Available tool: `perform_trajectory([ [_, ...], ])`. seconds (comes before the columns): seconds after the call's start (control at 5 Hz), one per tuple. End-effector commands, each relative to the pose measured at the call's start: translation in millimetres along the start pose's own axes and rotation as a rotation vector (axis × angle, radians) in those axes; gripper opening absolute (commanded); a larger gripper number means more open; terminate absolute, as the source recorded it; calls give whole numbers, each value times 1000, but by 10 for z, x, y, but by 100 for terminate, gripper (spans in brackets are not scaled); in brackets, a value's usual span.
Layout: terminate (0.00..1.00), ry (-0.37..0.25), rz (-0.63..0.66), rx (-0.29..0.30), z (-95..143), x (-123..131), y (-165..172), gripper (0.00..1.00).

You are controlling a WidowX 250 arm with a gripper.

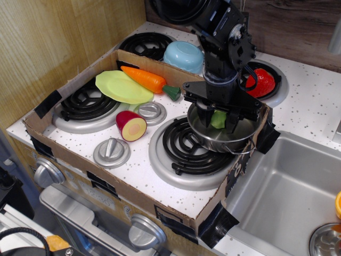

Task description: Take broccoli out of pan

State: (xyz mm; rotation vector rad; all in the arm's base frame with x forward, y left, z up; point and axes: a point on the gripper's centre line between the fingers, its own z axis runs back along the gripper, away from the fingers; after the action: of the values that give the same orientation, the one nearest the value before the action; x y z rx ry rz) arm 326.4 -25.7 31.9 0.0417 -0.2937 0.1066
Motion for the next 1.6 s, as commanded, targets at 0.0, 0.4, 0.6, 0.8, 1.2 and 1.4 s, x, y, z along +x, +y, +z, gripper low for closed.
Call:
perform_trajectory([
  [0.0, 0, -68, 42, 116, 633, 241, 228, 0],
  [0.4, 0, -55, 72, 240, 971, 136, 796, 0],
  [0.6, 0, -38, 79, 271, 996, -21, 1167, 0],
  [0.8, 0, -52, 56, 252, 882, -106, 1417, 0],
  [1.2, 0, -62, 23, 248, 581, -206, 1742, 0],
  [1.4, 0, -39, 18, 217, 414, -294, 1827, 0],
])
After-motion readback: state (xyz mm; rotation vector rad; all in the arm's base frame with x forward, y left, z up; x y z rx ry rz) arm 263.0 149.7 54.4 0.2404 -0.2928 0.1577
